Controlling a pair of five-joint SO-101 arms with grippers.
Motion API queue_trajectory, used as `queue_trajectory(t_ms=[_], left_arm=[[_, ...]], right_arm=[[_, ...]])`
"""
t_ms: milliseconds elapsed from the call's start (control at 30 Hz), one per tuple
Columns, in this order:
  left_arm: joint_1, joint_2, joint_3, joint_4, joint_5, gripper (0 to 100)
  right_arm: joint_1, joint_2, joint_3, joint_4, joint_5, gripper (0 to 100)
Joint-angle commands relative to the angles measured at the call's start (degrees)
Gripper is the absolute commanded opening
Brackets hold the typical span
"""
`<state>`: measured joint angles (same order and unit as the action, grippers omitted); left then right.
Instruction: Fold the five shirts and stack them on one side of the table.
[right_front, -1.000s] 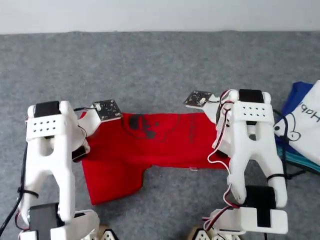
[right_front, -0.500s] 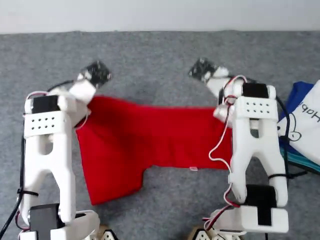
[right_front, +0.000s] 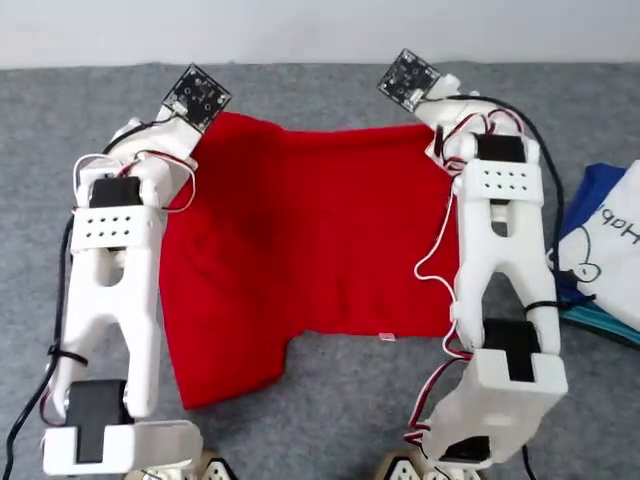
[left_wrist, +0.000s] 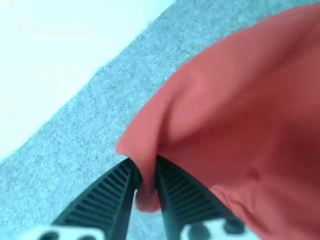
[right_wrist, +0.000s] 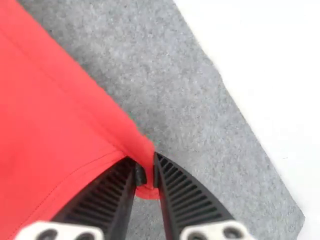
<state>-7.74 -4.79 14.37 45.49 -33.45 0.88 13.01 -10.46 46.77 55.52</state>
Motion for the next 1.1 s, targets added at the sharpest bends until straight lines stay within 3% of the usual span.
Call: queue_trajectory(t_ms=[0, 133, 300, 467, 633, 1067], left_arm=[[0.3, -0.3, -2.4, -0.3, 0.4, 1], [0.4, -0.1, -2.4, 4.9, -0.1, 1], [0.4, 0.1, -2.2, 16.4, -9.0, 1], [0.0, -0.3, 3.4, 20.9, -16.4, 1], [-0.2, -0.5, 8.9, 25.1, -20.4, 1], [-0.8, -0.5, 12.0, 31.2, -21.5, 1]], right_arm=[[-0.5, -0.4, -3.3, 1.9, -0.4, 1.0], [-0.7, 0.1, -3.1, 11.6, -0.4, 1.0], [-0.7, 0.8, -3.1, 23.8, -0.3, 1.0], [-0.8, 0.9, -2.9, 35.8, -0.4, 1.0], [-0.6, 0.8, 0.6, 41.0, -0.3, 1.0], [-0.4, 0.3, 10.5, 46.4, -0.3, 1.0]])
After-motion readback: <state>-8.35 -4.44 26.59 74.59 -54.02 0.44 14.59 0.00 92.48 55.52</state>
